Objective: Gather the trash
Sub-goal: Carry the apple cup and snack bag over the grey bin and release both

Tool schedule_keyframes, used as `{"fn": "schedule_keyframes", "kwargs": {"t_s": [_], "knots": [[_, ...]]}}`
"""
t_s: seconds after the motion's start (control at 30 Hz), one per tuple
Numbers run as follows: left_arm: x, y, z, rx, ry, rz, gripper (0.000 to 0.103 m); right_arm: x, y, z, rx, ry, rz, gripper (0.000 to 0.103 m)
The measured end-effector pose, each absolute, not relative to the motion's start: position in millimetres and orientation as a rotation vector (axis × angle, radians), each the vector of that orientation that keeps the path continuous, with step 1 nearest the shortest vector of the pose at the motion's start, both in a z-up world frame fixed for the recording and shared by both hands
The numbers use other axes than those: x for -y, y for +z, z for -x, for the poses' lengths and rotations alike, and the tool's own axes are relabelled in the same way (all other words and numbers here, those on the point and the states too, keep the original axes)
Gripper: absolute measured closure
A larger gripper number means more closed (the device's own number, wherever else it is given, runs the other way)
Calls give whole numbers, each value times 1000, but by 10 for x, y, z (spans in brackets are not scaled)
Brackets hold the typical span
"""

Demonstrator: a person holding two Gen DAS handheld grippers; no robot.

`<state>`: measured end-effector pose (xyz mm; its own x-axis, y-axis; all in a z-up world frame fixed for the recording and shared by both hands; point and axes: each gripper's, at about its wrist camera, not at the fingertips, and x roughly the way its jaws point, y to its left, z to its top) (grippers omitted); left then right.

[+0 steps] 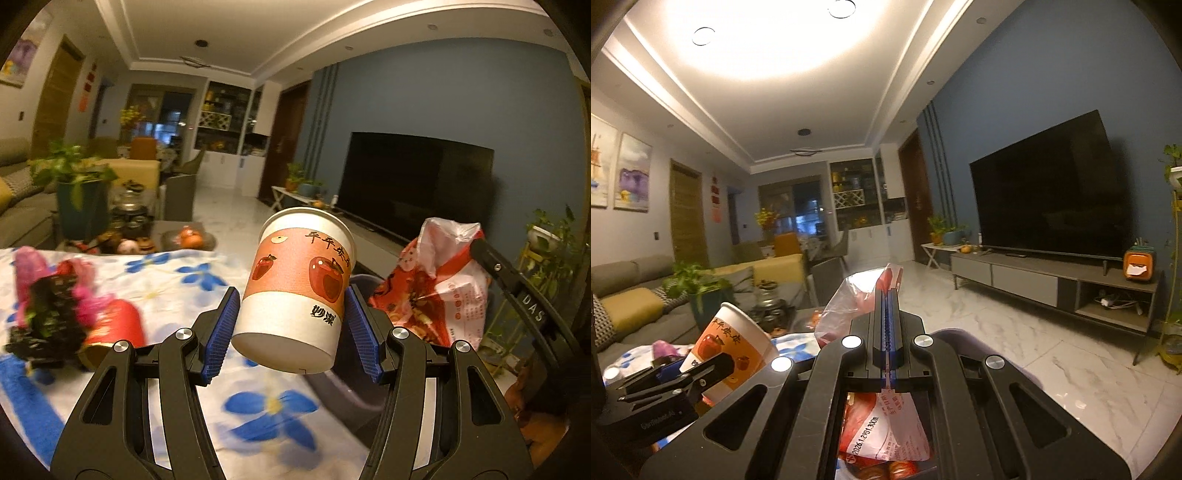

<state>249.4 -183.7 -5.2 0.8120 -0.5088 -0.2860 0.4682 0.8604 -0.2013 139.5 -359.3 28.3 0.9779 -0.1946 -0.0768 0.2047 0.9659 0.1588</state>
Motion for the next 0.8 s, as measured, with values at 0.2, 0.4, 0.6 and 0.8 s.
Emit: {"fn": "schedule_keyframes", "kwargs": {"t_s": [0.2, 0.4, 0.6, 0.8], "knots": [[2173, -113, -2634, -341, -571, 110, 46, 3755, 245, -1457, -67, -236, -177, 101], [2383, -166, -2728, -347, -592, 108, 46, 3846, 217, -1505, -74, -253, -185, 101], [2558, -215, -2832, -366, -604, 100, 45, 3928, 214, -1573, -85, -259, -192, 101], [2623, -270, -2898, -378, -606, 101, 45, 3935, 196, -1641, -96, -263, -187, 101]]}}
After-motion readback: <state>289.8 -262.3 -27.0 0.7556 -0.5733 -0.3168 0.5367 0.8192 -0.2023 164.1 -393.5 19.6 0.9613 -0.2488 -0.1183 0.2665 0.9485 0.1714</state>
